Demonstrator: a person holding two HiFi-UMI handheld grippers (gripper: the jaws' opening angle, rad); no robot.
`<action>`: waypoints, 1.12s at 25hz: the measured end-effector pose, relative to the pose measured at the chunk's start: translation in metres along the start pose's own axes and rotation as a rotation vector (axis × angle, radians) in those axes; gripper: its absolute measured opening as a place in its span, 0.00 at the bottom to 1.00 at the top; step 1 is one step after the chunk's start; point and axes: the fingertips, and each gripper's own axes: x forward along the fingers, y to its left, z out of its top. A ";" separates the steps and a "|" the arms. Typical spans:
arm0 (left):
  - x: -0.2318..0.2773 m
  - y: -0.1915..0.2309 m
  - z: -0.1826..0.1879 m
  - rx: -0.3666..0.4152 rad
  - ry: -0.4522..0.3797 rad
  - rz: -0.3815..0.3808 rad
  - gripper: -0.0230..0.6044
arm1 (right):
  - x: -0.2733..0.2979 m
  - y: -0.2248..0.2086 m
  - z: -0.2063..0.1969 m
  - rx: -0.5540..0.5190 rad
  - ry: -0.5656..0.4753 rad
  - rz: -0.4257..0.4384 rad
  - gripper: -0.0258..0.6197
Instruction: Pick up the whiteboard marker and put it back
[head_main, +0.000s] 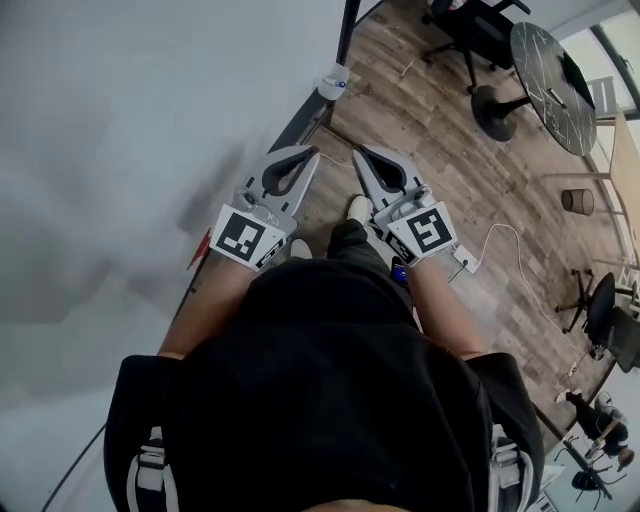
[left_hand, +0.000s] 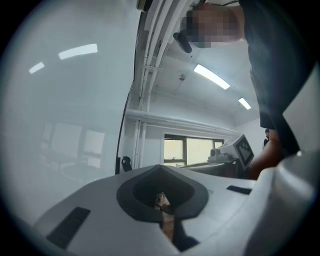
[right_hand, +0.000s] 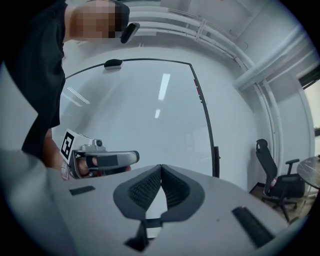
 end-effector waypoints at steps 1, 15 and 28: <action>0.007 0.005 -0.001 0.001 -0.001 0.010 0.04 | 0.006 -0.010 -0.002 -0.008 0.002 0.004 0.03; 0.093 0.058 -0.036 0.006 0.021 0.114 0.04 | 0.084 -0.119 -0.055 -0.067 0.119 0.071 0.05; 0.111 0.085 -0.063 -0.018 0.038 0.214 0.04 | 0.137 -0.152 -0.122 -0.156 0.201 0.082 0.20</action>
